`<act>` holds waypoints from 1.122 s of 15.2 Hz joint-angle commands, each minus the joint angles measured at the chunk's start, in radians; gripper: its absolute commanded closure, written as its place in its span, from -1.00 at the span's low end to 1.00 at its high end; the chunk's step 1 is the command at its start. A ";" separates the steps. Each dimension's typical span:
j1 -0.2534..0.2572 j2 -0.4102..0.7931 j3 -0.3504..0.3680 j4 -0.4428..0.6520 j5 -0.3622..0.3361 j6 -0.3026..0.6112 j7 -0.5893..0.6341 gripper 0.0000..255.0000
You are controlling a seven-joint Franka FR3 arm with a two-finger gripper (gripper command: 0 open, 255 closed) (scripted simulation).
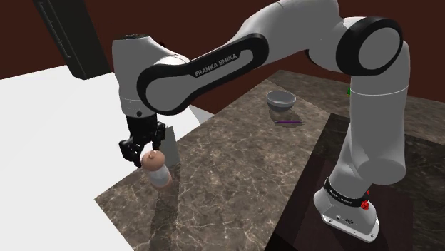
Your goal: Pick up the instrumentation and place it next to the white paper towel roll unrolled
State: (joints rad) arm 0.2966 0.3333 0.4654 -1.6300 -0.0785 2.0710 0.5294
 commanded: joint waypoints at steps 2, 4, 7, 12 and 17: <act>-0.001 0.009 -0.003 -0.029 -0.004 0.038 0.000 1.00; 0.000 0.016 -0.005 -0.046 -0.008 0.062 0.001 1.00; 0.001 0.029 -0.008 -0.070 -0.015 0.097 0.003 1.00; 0.002 0.036 -0.010 -0.082 -0.019 0.116 0.005 1.00; 0.002 0.036 -0.010 -0.082 -0.019 0.116 0.005 -1.00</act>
State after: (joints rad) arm 0.2987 0.3696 0.4556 -1.7124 -0.0974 2.1871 0.5343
